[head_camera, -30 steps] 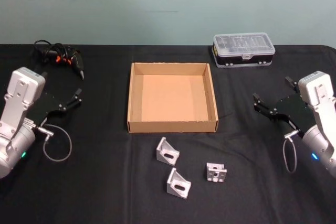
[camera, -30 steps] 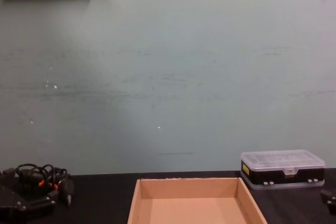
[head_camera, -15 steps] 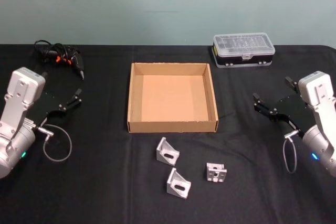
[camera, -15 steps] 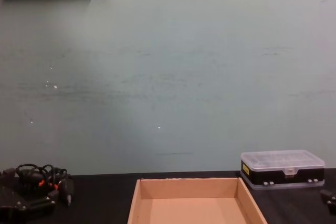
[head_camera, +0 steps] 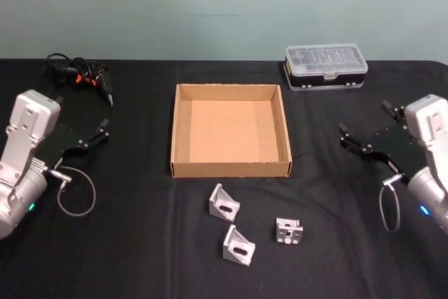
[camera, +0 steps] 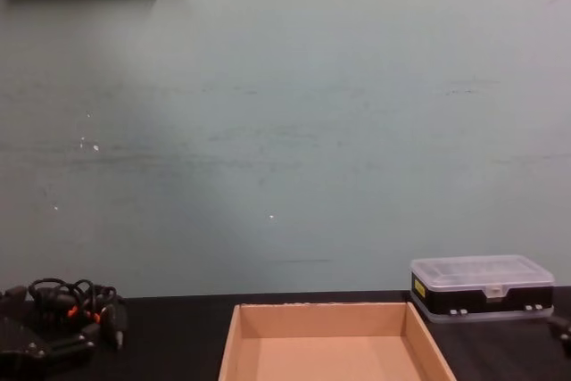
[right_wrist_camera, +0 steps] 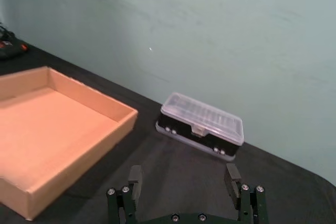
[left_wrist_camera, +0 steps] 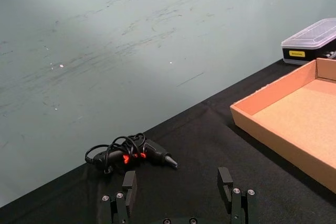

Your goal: Use one hand to pick up the angle iron from the table and place it into the box.

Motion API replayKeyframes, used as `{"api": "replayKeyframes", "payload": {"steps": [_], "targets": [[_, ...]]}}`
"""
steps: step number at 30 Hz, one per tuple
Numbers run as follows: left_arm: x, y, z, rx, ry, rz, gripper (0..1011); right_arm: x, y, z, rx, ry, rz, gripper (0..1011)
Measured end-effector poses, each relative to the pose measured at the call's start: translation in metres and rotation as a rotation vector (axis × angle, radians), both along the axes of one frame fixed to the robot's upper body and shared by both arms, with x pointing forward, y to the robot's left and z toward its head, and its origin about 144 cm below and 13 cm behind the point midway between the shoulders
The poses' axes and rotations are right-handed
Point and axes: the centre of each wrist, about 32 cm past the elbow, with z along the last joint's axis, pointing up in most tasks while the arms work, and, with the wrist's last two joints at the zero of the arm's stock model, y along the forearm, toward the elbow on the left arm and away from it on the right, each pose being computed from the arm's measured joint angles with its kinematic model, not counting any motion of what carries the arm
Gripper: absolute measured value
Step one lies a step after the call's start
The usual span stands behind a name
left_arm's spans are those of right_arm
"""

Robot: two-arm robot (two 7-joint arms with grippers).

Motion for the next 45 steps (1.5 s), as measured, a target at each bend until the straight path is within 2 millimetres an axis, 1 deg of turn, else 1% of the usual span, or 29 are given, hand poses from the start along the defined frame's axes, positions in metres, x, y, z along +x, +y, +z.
{"api": "replayKeyframes", "payload": {"steps": [5,7,8,11,12,15,19,22,28,37,45], "targets": [[0.0,0.0,0.0,0.0,0.0,0.0,1011,-0.015,-0.004,0.009,0.004,-0.009,0.043,1003],[0.0,0.0,0.0,0.0,0.0,0.0,1011,-0.026,-0.004,0.014,0.0,-0.004,0.086,1003],[0.0,0.0,0.0,0.0,0.0,0.0,1011,-0.033,-0.004,0.018,-0.007,0.006,0.124,1002],[0.0,0.0,0.0,0.0,0.0,0.0,1011,-0.042,-0.005,0.024,-0.016,0.03,0.192,1003],[0.0,0.0,0.0,0.0,0.0,0.0,1011,-0.048,-0.005,0.027,-0.027,0.05,0.238,1003],[0.0,0.0,0.0,0.0,0.0,0.0,1011,-0.055,-0.003,0.032,-0.053,0.088,0.319,1002],[0.0,0.0,0.0,0.0,0.0,0.0,1011,-0.064,0.007,0.037,-0.129,0.181,0.487,1003],[0.0,0.0,0.0,0.0,0.0,0.0,1011,-0.065,0.016,0.036,-0.166,0.229,0.569,1002],[0.0,0.0,0.0,0.0,0.0,0.0,1011,-0.062,0.026,0.034,-0.205,0.282,0.63,1002],[0.0,0.0,0.0,0.0,0.0,0.0,1011,-0.055,0.027,0.031,-0.219,0.348,0.605,1002],[0.0,0.0,0.0,0.0,0.0,0.0,1011,-0.049,0.029,0.027,-0.171,0.384,0.579,1003]]}}
